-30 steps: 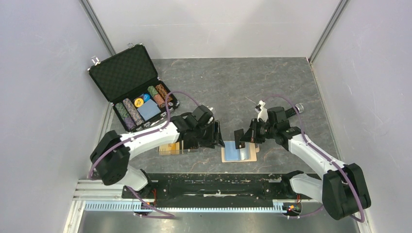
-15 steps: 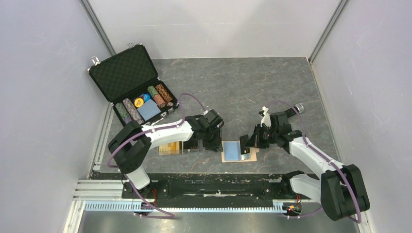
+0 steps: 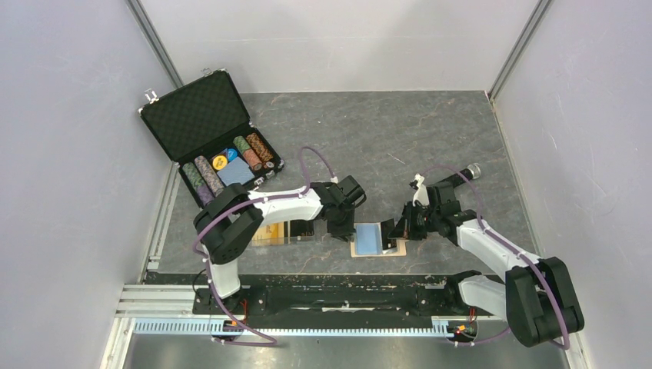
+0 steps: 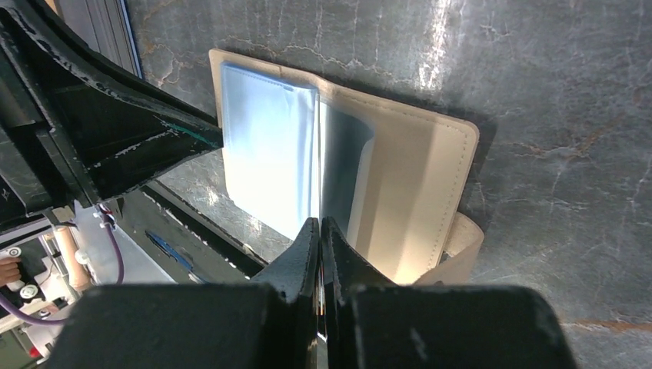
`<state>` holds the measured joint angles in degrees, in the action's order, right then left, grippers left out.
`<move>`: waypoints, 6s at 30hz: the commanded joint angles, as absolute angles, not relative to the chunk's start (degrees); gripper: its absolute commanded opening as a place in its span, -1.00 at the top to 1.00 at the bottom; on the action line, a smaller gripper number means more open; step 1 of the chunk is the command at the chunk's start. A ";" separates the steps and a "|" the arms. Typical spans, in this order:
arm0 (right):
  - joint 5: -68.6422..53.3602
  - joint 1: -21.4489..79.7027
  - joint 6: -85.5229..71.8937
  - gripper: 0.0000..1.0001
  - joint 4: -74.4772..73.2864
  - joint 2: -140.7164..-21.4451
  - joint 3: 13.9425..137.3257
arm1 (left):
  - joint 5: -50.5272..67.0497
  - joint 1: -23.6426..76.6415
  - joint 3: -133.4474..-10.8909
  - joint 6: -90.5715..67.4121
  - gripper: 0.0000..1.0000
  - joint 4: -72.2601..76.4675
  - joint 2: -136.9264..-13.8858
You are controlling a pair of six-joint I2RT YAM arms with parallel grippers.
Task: Put the credit cards into the card holder
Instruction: Insert the credit card into the card slot.
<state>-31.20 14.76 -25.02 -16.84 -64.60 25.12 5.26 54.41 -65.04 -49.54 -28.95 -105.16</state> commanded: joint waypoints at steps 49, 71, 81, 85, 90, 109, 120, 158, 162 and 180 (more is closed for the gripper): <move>-42.77 14.50 -36.15 1.00 2.55 -66.76 17.08 | -6.76 57.91 -69.43 -45.31 0.80 -40.82 -109.43; -40.02 13.58 -29.90 1.00 -3.07 -72.50 18.73 | -7.41 57.91 -69.26 -44.91 0.88 -41.91 -110.42; -42.26 13.26 -32.34 1.00 3.97 -74.76 16.23 | -6.70 57.90 -69.69 -44.47 0.89 -41.90 -111.22; -43.87 13.23 -34.24 1.00 7.56 -75.66 15.21 | -6.37 58.09 -70.05 -44.13 0.90 -41.92 -111.64; -45.12 13.39 -35.45 1.00 10.79 -76.64 15.09 | -6.02 58.26 -70.31 -43.95 0.90 -41.91 -112.11; -41.09 17.88 -40.59 1.00 21.71 -78.74 12.83 | -6.30 58.67 -70.40 -44.04 0.92 -41.92 -112.07; -34.80 25.65 -43.90 0.90 22.69 -80.59 15.41 | -6.31 58.70 -70.40 -44.12 0.93 -41.86 -112.15; -27.21 34.63 -40.96 1.00 5.94 -77.52 24.71 | -7.24 58.64 -71.35 -43.51 0.88 -42.89 -111.77; -26.97 34.61 -41.54 1.00 5.48 -76.30 24.70 | -8.63 58.69 -72.20 -43.20 0.82 -44.59 -111.06; -19.67 34.63 -34.01 0.25 -6.85 -72.46 29.44 | -5.29 56.87 -70.40 -42.72 -0.14 -42.31 -98.69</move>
